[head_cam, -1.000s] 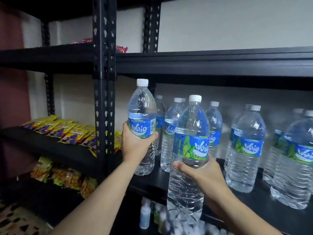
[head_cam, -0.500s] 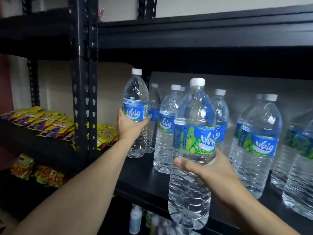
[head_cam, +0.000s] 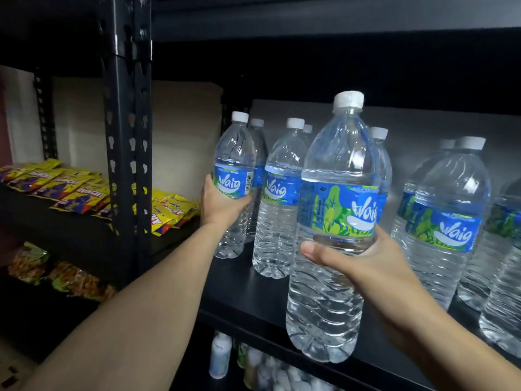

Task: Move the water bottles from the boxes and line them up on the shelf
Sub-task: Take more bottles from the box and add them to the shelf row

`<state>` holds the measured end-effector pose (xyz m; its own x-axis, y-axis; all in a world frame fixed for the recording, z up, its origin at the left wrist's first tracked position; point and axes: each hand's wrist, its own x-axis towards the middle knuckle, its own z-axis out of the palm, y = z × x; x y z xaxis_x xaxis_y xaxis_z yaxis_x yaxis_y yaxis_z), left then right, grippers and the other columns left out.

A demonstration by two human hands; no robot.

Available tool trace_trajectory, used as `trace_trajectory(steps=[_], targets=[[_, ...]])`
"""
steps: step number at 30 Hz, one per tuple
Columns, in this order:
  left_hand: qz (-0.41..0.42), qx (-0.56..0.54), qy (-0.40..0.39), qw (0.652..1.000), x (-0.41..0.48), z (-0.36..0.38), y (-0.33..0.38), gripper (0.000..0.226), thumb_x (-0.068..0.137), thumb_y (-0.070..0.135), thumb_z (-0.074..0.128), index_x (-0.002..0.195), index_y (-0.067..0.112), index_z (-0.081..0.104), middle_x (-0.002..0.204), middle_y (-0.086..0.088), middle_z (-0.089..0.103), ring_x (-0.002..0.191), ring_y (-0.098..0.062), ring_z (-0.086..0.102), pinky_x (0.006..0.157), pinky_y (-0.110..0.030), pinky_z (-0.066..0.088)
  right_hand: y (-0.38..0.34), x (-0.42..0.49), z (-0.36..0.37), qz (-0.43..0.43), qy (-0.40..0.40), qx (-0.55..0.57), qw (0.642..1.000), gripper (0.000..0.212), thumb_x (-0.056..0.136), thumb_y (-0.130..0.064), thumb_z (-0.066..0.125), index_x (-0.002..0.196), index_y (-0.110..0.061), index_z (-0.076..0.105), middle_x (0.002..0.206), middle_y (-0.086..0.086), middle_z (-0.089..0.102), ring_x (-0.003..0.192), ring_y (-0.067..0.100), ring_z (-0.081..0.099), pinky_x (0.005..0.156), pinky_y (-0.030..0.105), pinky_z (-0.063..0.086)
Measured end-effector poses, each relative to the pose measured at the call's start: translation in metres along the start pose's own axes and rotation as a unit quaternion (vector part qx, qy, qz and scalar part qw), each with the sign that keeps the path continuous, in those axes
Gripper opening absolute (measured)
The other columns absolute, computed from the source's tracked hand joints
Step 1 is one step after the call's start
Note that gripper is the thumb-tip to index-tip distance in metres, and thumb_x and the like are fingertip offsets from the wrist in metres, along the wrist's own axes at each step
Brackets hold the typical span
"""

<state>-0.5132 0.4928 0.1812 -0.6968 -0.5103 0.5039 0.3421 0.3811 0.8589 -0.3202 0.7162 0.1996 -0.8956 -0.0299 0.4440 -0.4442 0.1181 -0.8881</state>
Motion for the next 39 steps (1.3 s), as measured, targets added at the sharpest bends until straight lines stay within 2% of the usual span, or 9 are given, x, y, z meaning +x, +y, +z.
trace_trajectory(steps=[6, 10, 20, 26, 29, 32, 34, 36, 39], targets=[[-0.017, 0.002, -0.076, 0.997, -0.002, -0.009, -0.011, 0.074, 0.058, 0.040, 0.089, 0.112, 0.024, 0.041, 0.110, 0.002, 0.061, 0.099, -0.019, 0.060, 0.082, -0.033, 0.049, 0.006, 0.004, 0.002, 0.002, 0.011, 0.002, 1.000, 0.070, 0.053, -0.023, 0.096, 0.115, -0.013, 0.066, 0.101, -0.002, 0.078, 0.097, 0.015, 0.074, 0.097, 0.040, 0.053], [-0.044, 0.003, -0.131, 0.990, -0.007, -0.017, -0.029, 0.083, 0.058, 0.047, 0.090, 0.120, 0.029, 0.038, 0.121, 0.004, 0.059, 0.113, -0.020, 0.056, 0.095, -0.037, 0.047, 0.006, 0.006, 0.005, 0.001, 0.014, 0.001, 1.000, 0.074, 0.053, -0.029, 0.098, 0.117, -0.015, 0.065, 0.103, -0.003, 0.077, 0.098, 0.015, 0.073, 0.100, 0.043, 0.051], [-0.076, 0.011, -0.170, 0.982, -0.007, -0.021, -0.030, 0.104, 0.058, 0.052, 0.089, 0.140, 0.029, 0.030, 0.136, -0.003, 0.054, 0.124, -0.023, 0.052, 0.103, -0.038, 0.044, 0.004, 0.010, 0.005, -0.007, 0.031, 0.000, 1.000, 0.071, 0.053, -0.029, 0.097, 0.115, -0.014, 0.066, 0.100, -0.004, 0.078, 0.096, 0.014, 0.074, 0.100, 0.044, 0.052], [-0.100, 0.044, -0.214, 0.971, -0.014, -0.027, -0.026, 0.117, 0.071, 0.061, 0.076, 0.155, 0.025, 0.004, 0.160, -0.003, 0.026, 0.143, -0.026, 0.031, 0.113, -0.039, 0.030, 0.007, 0.010, 0.002, -0.007, 0.045, -0.006, 0.999, 0.077, 0.048, -0.036, 0.095, 0.117, -0.017, 0.066, 0.103, -0.005, 0.077, 0.099, 0.014, 0.073, 0.101, 0.045, 0.051], [-0.104, 0.103, -0.233, 0.961, -0.033, -0.037, -0.023, 0.107, 0.084, 0.064, 0.059, 0.157, 0.019, -0.005, 0.164, -0.006, 0.011, 0.149, -0.025, 0.020, 0.117, -0.038, 0.021, 0.005, 0.006, -0.003, -0.005, 0.051, -0.007, 0.999, 0.079, 0.047, -0.034, 0.097, 0.117, -0.018, 0.064, 0.103, -0.005, 0.077, 0.098, 0.014, 0.073, 0.100, 0.044, 0.052], [-0.049, 0.161, -0.097, 0.981, -0.078, -0.051, -0.010, 0.070, 0.097, 0.055, 0.043, 0.150, 0.013, 0.027, 0.151, -0.013, 0.038, 0.135, -0.032, 0.040, 0.105, -0.046, 0.037, -0.003, -0.002, -0.011, -0.001, 0.062, -0.017, 0.998, 0.071, 0.053, -0.023, 0.097, 0.116, -0.016, 0.064, 0.101, -0.004, 0.078, 0.096, 0.014, 0.074, 0.098, 0.044, 0.054], [0.058, 0.150, 0.011, 0.987, -0.118, -0.055, 0.010, 0.041, 0.098, 0.042, 0.042, 0.124, 0.011, 0.051, 0.119, -0.011, 0.058, 0.109, -0.034, 0.056, 0.087, -0.045, 0.046, -0.010, -0.010, -0.022, 0.004, 0.074, -0.023, 0.997, 0.074, 0.052, -0.025, 0.098, 0.116, -0.015, 0.063, 0.100, -0.004, 0.078, 0.096, 0.014, 0.074, 0.097, 0.044, 0.054], [0.167, 0.076, -0.017, 0.983, -0.160, -0.049, 0.037, 0.032, 0.093, 0.037, 0.042, 0.108, 0.012, 0.055, 0.100, -0.004, 0.059, 0.093, -0.028, 0.059, 0.082, -0.041, 0.047, -0.018, -0.022, -0.037, 0.007, 0.083, -0.031, 0.996, 0.079, 0.047, -0.032, 0.097, 0.116, -0.016, 0.063, 0.100, -0.003, 0.078, 0.095, 0.015, 0.074, 0.096, 0.043, 0.055], [0.257, 0.026, -0.154, 0.954, -0.212, -0.017, 0.076, 0.035, 0.088, 0.031, 0.043, 0.111, 0.009, 0.057, 0.107, -0.003, 0.060, 0.101, -0.024, 0.059, 0.091, -0.032, 0.043, -0.030, -0.043, -0.073, 0.016, 0.110, -0.040, 0.993, 0.077, 0.050, -0.025, 0.098, 0.117, -0.014, 0.063, 0.099, -0.003, 0.078, 0.094, 0.015, 0.074, 0.093, 0.039, 0.057]])
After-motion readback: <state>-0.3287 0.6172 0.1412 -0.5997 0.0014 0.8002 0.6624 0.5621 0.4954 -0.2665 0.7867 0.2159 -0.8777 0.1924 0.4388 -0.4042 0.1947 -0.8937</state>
